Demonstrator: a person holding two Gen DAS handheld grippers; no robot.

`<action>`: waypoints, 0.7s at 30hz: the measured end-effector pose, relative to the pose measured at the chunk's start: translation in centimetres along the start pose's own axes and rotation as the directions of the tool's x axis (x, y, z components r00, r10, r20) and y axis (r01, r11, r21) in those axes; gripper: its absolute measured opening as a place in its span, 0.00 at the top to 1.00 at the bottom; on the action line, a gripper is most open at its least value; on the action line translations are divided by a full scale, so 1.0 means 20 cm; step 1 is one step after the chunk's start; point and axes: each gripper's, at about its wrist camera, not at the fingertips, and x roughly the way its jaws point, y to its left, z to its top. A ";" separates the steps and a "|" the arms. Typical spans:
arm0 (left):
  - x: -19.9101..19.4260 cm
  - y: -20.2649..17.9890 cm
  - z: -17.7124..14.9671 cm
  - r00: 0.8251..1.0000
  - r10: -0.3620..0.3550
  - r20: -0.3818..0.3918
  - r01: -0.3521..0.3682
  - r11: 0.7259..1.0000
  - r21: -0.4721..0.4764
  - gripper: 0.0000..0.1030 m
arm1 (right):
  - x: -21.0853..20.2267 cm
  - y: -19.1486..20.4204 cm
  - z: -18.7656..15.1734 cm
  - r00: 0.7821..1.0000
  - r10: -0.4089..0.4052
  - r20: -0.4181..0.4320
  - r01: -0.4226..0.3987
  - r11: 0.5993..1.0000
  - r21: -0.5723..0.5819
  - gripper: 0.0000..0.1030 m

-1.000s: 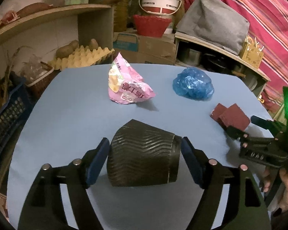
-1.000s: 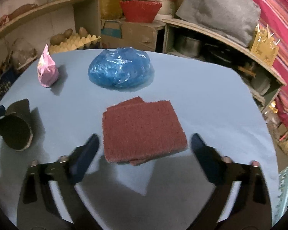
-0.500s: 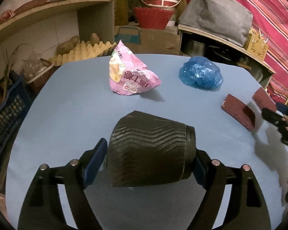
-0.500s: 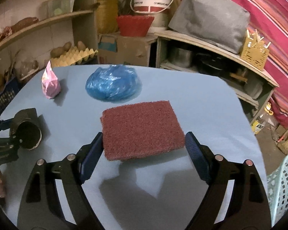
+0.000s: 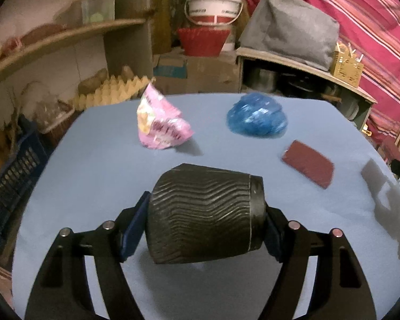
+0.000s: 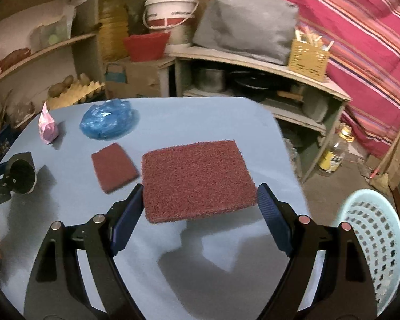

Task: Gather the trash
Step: 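Carry the cylinder and the maroon pad over the basket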

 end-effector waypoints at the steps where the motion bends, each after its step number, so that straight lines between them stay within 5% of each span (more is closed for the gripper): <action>1: -0.03 -0.03 0.00 1.000 0.007 0.013 -0.007 1.000 0.007 0.29 | -0.03 -0.04 -0.01 1.000 -0.002 0.008 0.002 1.000 0.009 0.19; 9: -0.29 -0.32 0.06 0.992 0.014 0.127 -0.016 1.000 0.018 0.29 | -0.27 -0.26 -0.06 0.997 -0.016 0.077 0.011 0.998 0.066 0.19; 21: -0.45 -0.96 0.03 0.978 -0.130 0.162 0.116 0.989 0.097 0.29 | -0.55 -0.79 -0.24 0.989 -0.101 0.106 0.077 0.975 0.209 0.19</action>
